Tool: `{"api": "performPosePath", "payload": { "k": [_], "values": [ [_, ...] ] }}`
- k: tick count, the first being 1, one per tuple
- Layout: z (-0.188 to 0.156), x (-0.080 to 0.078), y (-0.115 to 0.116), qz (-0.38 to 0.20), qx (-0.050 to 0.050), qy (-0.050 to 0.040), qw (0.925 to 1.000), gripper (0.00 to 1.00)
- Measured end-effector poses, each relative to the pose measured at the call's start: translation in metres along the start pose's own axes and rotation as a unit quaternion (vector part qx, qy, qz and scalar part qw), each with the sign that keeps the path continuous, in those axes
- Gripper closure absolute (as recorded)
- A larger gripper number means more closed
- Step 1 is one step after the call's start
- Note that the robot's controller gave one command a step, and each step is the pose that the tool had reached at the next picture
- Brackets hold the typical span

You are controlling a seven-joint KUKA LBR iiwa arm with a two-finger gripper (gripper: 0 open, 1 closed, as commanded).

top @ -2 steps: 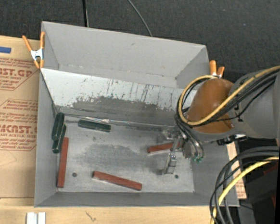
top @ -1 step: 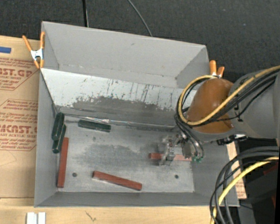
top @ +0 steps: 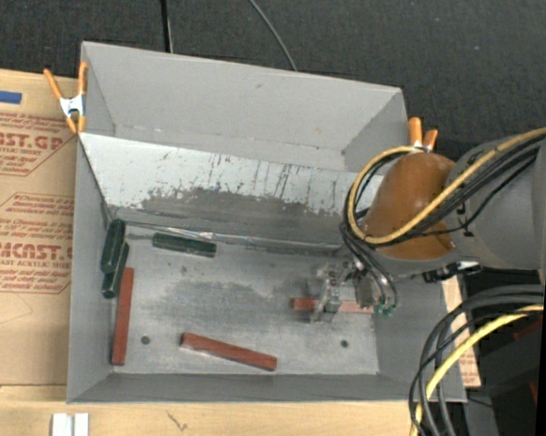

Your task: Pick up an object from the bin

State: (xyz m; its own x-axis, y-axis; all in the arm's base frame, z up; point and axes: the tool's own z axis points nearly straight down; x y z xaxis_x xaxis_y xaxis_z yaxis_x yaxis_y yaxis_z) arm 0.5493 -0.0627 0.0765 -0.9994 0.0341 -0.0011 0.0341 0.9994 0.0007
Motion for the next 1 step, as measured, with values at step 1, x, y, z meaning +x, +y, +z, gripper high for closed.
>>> {"api": "performPosePath", "payload": {
  "k": [1],
  "values": [
    [-0.1385, -0.0006, 0.0011, -0.007, 0.001, -0.0013, 1.0000, 1.00]
  ]
}}
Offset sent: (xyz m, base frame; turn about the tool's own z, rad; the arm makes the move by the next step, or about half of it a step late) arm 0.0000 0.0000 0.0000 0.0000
